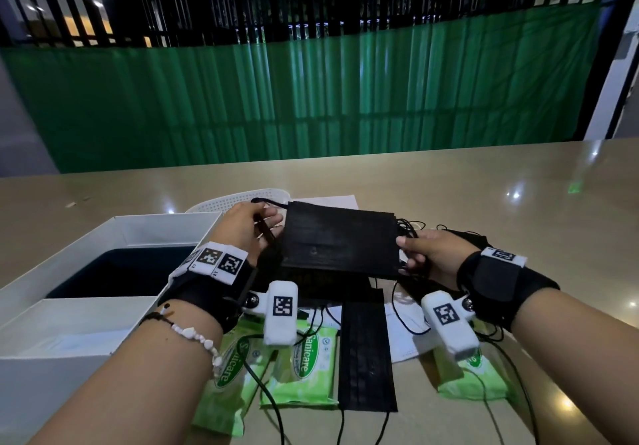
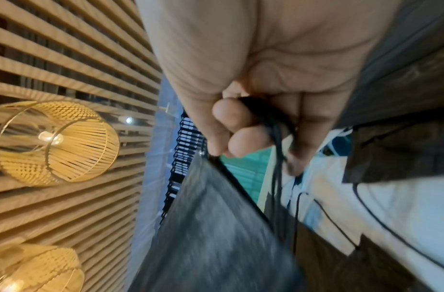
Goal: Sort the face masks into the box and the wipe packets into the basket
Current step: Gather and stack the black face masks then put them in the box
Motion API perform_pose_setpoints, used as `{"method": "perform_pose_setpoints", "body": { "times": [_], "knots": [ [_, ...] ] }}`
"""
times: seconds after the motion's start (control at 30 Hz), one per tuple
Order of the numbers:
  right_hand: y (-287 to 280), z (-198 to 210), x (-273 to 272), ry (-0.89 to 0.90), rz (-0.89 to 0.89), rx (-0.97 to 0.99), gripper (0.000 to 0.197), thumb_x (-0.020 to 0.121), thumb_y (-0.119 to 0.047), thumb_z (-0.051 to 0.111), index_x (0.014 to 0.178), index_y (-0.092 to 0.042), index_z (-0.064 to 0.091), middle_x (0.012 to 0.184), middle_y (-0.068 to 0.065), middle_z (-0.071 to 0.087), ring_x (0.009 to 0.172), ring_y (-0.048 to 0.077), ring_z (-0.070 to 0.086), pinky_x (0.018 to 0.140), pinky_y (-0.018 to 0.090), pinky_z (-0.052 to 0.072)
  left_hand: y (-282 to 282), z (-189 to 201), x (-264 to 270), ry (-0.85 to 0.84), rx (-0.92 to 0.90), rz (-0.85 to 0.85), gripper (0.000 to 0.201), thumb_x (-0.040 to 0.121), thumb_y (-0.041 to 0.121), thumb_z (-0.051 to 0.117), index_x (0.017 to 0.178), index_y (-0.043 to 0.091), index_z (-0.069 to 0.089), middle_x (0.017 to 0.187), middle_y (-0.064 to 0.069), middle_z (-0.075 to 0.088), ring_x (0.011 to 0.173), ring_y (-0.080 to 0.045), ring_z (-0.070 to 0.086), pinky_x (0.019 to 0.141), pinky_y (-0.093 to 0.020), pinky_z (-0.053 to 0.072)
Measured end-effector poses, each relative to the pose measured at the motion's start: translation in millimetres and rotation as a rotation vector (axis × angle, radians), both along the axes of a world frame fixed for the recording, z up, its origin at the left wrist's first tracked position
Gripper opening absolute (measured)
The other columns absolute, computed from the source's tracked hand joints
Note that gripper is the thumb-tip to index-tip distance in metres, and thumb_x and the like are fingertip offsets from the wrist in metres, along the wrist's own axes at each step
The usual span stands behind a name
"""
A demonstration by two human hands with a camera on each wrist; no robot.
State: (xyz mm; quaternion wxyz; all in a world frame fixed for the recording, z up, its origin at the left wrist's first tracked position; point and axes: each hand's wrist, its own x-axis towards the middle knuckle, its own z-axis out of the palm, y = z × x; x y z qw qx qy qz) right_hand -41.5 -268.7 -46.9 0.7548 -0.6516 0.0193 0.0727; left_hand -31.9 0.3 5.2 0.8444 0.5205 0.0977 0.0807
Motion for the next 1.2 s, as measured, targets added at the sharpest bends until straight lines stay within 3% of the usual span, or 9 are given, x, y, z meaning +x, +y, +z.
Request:
{"method": "perform_pose_setpoints", "body": {
  "times": [0.1,0.23,0.33,0.47,0.63,0.8,0.97,1.07,1.2],
  "knots": [
    [-15.3,-1.2,2.6,0.030,-0.081,-0.031,0.031,0.093,-0.006,0.050,0.064,-0.012,0.043,0.044,-0.001,0.033,0.043,0.012,0.042,0.049,0.026,0.050,3.7,3.9,-1.9,0.010,-0.059,-0.043,0.027,0.097,0.008,0.034,0.074,0.004,0.046,0.045,-0.003,0.055,0.051,-0.016,0.056,0.052,-0.025,0.054],
    [-24.3,3.9,5.2,0.060,-0.178,0.075,0.025,0.091,0.005,0.041,0.083,-0.017,0.045,0.058,0.003,0.042,0.038,0.009,0.044,0.049,0.028,0.054,4.1,13.3,-8.8,0.014,-0.016,-0.097,0.027,0.096,0.009,0.031,0.071,0.007,0.039,0.037,-0.001,0.041,0.039,-0.016,0.042,0.052,-0.028,0.051],
    [-21.2,17.5,4.3,0.025,-0.123,0.198,0.027,0.091,0.007,0.034,0.088,-0.018,0.042,0.071,0.007,0.041,0.048,0.014,0.046,0.052,0.032,0.056,11.6,25.8,-11.6,-0.001,0.064,-0.093,0.021,0.097,0.007,0.033,0.078,0.008,0.040,0.047,-0.002,0.042,0.033,-0.011,0.042,0.048,-0.025,0.053],
    [-3.7,38.4,3.1,-0.040,0.024,0.254,0.025,0.093,0.006,0.036,0.081,-0.015,0.044,0.065,0.006,0.051,0.056,0.015,0.059,0.053,0.028,0.057,40.1,56.7,-12.8,-0.048,0.133,-0.030,0.016,0.096,0.003,0.035,0.101,0.016,0.043,0.069,-0.002,0.045,0.044,-0.008,0.049,0.056,-0.024,0.056],
    [58.9,61.6,5.4,-0.138,0.192,0.112,0.030,0.092,0.013,0.035,0.074,-0.007,0.049,0.068,0.007,0.055,0.058,0.012,0.059,0.055,0.020,0.056,94.0,102.0,-21.7,-0.116,0.210,0.088,0.029,0.095,-0.002,0.034,0.087,0.023,0.046,0.068,0.001,0.067,0.044,-0.003,0.061,0.051,-0.017,0.054],
    [141.4,76.3,11.2,-0.133,0.387,0.006,0.033,0.093,0.014,0.031,0.083,-0.005,0.056,0.077,0.008,0.054,0.071,0.013,0.056,0.058,0.017,0.056,152.9,120.5,-31.5,-0.111,0.318,0.165,0.035,0.096,-0.003,0.025,0.085,0.026,0.040,0.081,0.001,0.053,0.056,-0.007,0.052,0.058,-0.023,0.041],
    [212.8,83.6,11.9,-0.093,0.474,-0.053,0.036,0.091,0.017,0.029,0.082,-0.005,0.055,0.079,0.010,0.054,0.076,0.017,0.055,0.071,0.023,0.049,200.1,127.8,-40.7,0.058,0.403,0.147,0.027,0.072,0.012,0.056,0.068,0.023,0.031,0.061,0.005,0.038,0.054,-0.007,0.037,0.048,-0.017,0.034],
    [241.9,86.8,11.5,-0.076,0.455,-0.160,0.032,0.088,0.018,0.033,0.083,-0.003,0.057,0.078,0.008,0.053,0.075,0.017,0.054,0.072,0.024,0.049,222.8,122.6,-30.2,0.175,0.469,0.263,0.032,0.097,0.020,0.037,0.066,0.016,0.041,0.034,0.008,0.044,0.038,-0.003,0.050,0.050,-0.019,0.036],
    [262.4,86.3,15.0,-0.047,0.390,-0.227,0.034,0.090,0.015,0.032,0.077,-0.006,0.056,0.080,0.006,0.050,0.075,0.018,0.053,0.069,0.022,0.050,237.5,107.0,-16.0,0.235,0.576,0.291,0.032,0.099,0.019,0.037,0.069,0.011,0.045,0.025,0.004,0.040,0.027,-0.004,0.049,0.055,-0.023,0.035]
  ]
}}
